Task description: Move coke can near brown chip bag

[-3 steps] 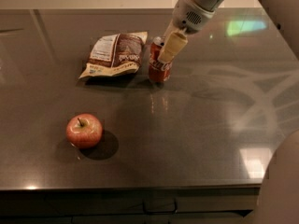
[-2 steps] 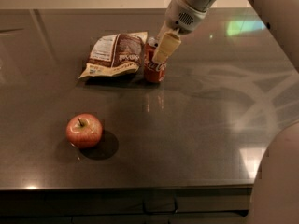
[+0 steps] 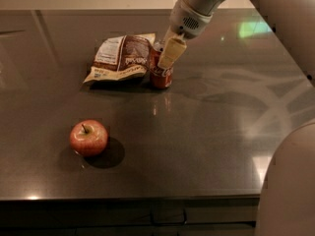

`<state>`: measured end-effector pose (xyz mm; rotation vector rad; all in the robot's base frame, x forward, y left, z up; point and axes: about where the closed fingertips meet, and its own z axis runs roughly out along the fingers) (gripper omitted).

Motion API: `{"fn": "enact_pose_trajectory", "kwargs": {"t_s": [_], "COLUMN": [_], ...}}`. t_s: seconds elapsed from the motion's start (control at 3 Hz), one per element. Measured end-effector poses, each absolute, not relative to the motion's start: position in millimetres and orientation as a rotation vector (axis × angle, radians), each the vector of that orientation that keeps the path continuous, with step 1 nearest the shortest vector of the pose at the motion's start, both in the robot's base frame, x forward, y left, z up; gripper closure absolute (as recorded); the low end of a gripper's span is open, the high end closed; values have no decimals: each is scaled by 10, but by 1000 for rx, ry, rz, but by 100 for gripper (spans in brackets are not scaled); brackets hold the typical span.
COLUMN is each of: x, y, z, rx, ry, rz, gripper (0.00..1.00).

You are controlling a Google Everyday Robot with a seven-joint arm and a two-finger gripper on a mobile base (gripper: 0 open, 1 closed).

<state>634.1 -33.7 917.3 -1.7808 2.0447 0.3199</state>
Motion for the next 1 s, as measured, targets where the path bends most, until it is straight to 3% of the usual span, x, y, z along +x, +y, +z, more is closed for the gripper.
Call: {"fn": "enact_pose_trajectory", "kwargs": {"t_s": [0.33,0.67,1.0], "x": [6352,6361,6361], "y": [-317,-300,-299], "z": [9156,9140,9140], "rx": [-1782,-1782,-1782], "ry": [2043,2041,2041], "rz": [322,323,323], "gripper": [12,0,0]}}
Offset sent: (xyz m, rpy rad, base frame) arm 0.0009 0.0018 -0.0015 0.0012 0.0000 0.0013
